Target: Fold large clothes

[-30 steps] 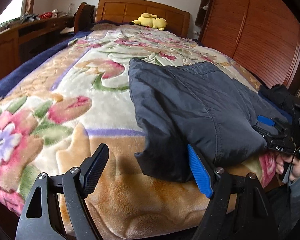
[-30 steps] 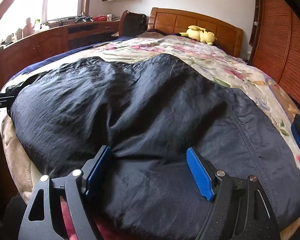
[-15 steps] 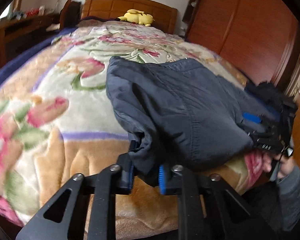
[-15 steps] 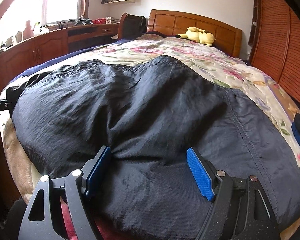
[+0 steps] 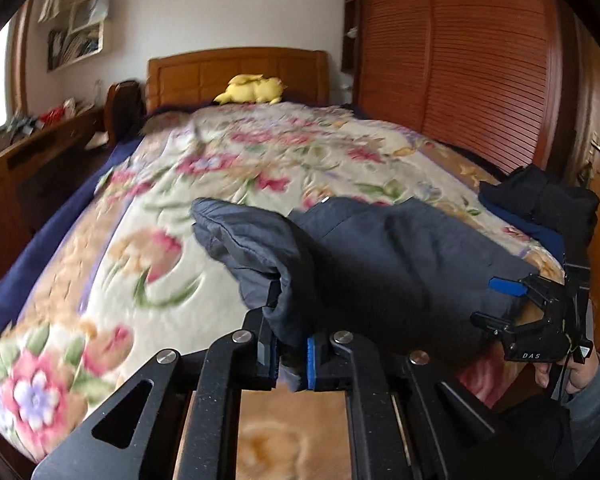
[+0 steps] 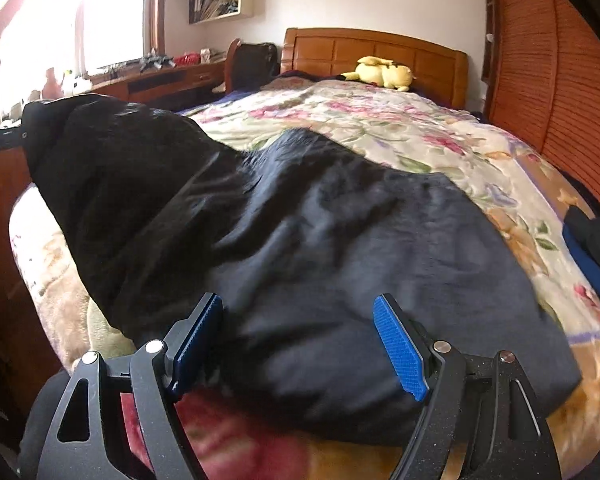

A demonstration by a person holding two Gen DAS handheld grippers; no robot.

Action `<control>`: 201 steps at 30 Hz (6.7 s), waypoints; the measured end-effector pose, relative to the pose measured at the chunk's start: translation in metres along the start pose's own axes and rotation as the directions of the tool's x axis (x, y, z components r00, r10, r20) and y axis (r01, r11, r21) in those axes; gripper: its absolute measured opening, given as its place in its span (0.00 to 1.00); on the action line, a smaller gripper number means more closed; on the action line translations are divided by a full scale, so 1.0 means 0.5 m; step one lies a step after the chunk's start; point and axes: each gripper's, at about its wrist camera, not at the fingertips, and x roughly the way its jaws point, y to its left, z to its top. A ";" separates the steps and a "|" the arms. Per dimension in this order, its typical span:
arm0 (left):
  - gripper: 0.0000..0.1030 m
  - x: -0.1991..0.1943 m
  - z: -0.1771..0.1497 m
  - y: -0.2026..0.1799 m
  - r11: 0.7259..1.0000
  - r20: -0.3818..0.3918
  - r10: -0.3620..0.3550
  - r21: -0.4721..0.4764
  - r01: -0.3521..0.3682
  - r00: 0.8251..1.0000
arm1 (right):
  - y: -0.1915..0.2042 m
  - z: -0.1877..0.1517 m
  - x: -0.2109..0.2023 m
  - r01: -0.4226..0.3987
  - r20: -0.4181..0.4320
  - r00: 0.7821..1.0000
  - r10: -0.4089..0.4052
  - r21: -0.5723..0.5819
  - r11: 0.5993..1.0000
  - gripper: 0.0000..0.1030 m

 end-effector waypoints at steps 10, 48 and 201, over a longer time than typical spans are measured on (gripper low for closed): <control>0.08 0.036 0.109 -0.225 0.986 0.036 -0.097 0.139 0.091 0.995 | -0.108 -0.005 -0.093 0.102 0.082 0.991 -0.110 0.098 0.990 0.77; 0.78 0.031 0.040 -0.315 0.966 0.020 -0.215 0.153 0.210 0.976 | -0.196 -0.012 -0.174 0.158 0.134 0.974 -0.185 0.190 0.969 0.77; 0.05 0.328 0.243 -0.218 0.967 0.030 -0.158 0.207 0.149 0.987 | -0.312 0.062 -0.050 0.062 0.101 0.992 -0.077 0.150 0.987 0.10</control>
